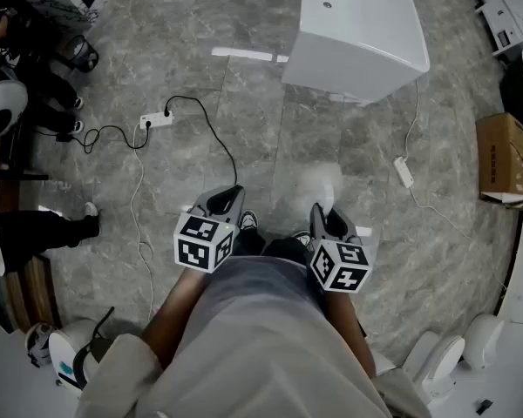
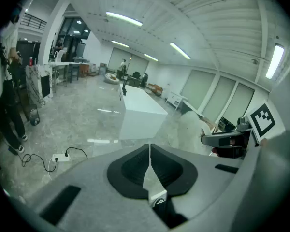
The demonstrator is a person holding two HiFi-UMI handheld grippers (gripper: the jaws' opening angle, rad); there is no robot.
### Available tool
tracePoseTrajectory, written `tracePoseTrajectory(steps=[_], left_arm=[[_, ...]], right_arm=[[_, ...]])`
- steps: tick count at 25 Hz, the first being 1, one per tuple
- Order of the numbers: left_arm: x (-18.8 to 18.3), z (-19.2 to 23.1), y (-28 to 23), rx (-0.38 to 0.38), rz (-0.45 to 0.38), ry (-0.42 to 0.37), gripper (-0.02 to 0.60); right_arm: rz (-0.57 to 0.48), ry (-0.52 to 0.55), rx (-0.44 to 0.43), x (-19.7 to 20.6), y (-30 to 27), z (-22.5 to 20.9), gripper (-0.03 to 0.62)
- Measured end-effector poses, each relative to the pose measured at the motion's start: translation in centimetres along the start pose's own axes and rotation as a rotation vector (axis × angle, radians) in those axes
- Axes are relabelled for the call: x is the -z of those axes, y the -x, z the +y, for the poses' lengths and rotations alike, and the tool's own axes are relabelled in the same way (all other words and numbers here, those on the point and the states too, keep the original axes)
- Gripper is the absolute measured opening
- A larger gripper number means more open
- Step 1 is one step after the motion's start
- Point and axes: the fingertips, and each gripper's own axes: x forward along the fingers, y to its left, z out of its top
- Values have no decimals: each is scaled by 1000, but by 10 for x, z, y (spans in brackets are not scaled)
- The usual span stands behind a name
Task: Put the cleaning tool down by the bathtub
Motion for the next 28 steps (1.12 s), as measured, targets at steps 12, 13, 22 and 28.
tracePoseTrajectory(steps=[12,13,22,28], left_arm=[[-11,-19,-7,71,-10,14,15],[-13,-21,-8,77,-11,15,15],[-26,-18,-32,61,38,9,17],[-71,-22,-64,53,14,-7,17]], right_arm=[[-39,-30,43,2,19,-15,75],[-66,-56,44,-3,21,-19,75],[-134,-150,38,-36,-3,-48,75],[-134,-146,7,-68,-30,-70,75]])
